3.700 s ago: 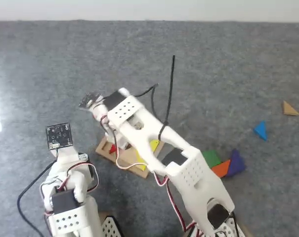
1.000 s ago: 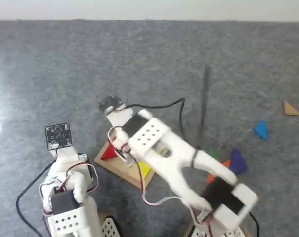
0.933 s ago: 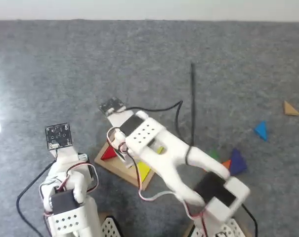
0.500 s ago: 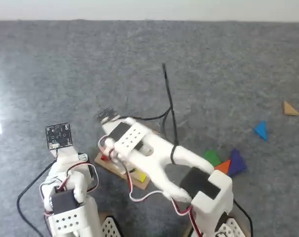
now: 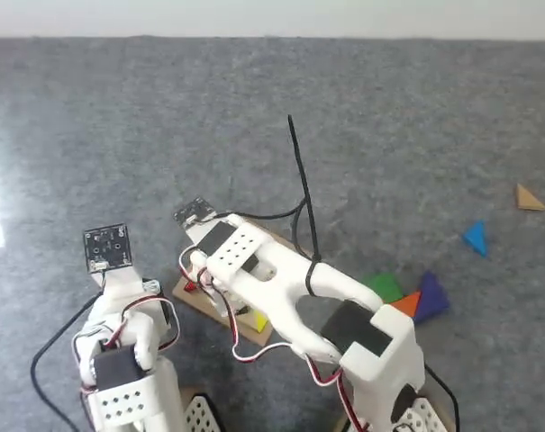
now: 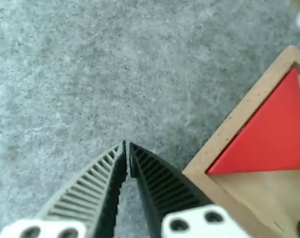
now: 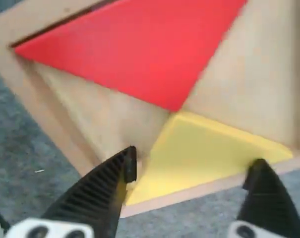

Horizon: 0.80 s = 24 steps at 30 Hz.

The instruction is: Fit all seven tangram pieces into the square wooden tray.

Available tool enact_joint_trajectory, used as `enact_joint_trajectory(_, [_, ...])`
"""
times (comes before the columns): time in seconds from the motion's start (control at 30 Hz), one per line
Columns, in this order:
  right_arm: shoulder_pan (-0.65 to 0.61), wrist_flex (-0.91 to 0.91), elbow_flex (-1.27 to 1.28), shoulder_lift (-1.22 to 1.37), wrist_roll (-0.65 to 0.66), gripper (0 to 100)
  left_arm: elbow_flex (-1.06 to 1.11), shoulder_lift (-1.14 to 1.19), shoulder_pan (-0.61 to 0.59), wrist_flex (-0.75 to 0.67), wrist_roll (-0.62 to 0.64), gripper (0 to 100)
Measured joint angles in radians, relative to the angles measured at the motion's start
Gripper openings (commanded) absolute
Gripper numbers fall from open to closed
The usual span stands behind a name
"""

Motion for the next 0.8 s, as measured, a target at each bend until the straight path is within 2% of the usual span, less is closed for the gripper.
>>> enact_joint_trajectory(0.23, [0.017, 0.046, -0.023, 0.008, 0.132, 27.0, 0.000, 0.000, 0.000, 0.000, 0.000, 1])
enact_joint_trajectory(0.67, [0.009, 0.115, -0.037, 0.026, 0.753, 27.0, 0.000, 0.000, 0.000, 0.000, 0.000, 1])
enact_joint_trajectory(0.8, [-0.011, 0.118, -0.051, 0.035, 0.756, 27.4, 0.000, 0.000, 0.000, 0.000, 0.000, 1])
